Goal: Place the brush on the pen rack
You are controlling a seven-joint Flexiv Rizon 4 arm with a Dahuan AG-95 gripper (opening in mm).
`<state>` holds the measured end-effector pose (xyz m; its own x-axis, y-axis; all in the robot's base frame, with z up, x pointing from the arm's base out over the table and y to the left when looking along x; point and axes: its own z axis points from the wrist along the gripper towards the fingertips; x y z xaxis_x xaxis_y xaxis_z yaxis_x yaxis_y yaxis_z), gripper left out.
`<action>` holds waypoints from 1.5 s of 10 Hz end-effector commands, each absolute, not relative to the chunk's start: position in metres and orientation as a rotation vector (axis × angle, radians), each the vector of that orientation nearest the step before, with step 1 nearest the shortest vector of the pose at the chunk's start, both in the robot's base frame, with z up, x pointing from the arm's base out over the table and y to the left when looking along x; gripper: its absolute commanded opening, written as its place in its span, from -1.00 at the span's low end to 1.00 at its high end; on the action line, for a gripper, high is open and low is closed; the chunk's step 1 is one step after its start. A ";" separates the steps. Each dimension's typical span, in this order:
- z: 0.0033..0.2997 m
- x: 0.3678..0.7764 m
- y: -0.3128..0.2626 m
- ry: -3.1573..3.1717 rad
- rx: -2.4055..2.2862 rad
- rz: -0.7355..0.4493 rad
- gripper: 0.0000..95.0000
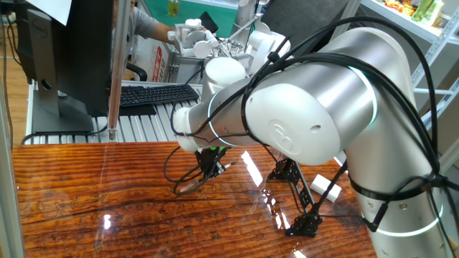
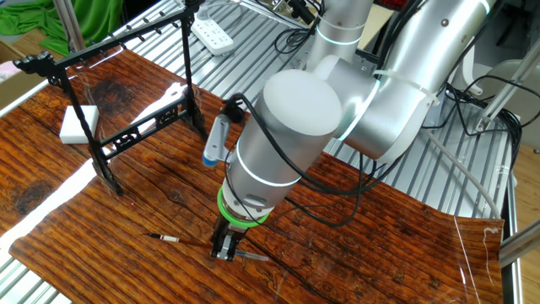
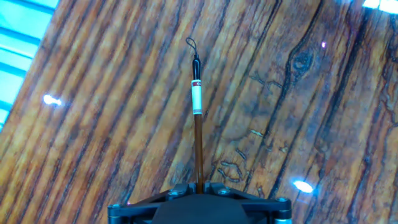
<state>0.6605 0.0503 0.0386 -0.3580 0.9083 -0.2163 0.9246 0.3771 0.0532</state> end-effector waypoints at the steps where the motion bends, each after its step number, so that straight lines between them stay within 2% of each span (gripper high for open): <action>1: 0.045 0.661 0.048 2.435 1.636 -0.118 -1.00; 15: 0.109 0.676 0.025 2.525 1.662 -0.076 -1.00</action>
